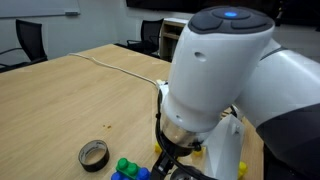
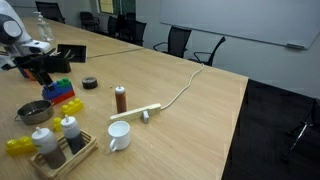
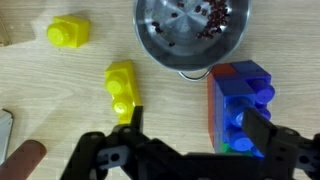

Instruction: Pick the green block on the table and put it on top of the blue block

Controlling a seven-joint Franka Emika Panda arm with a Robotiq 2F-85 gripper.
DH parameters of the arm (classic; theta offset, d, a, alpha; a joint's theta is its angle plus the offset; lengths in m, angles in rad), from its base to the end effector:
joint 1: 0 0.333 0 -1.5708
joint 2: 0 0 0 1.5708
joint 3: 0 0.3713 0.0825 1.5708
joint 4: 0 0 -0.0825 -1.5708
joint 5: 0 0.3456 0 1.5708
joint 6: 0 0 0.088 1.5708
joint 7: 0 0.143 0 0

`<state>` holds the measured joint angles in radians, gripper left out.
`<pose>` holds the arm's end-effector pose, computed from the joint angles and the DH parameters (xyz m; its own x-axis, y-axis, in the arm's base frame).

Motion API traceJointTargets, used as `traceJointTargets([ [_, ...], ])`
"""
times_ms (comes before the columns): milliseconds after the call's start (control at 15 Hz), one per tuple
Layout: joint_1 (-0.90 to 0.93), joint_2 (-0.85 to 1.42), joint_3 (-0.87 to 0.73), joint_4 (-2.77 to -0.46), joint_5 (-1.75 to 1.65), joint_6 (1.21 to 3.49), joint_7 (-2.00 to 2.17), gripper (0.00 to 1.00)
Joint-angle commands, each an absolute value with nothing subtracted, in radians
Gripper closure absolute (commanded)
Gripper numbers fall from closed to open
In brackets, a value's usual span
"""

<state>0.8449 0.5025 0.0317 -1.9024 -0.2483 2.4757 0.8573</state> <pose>0.4162 0.4899 0.2822 0.9669 0.2052 0.1514 0.1991 -0.9784 0.0548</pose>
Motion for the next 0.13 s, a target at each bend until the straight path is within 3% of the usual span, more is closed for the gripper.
traceJointTargets([
  [0,0.832,0.504,0.045,-1.898,-0.257,2.472,0.862,0.00],
  [67,0.832,0.504,0.045,-1.898,-0.257,2.472,0.862,0.00],
])
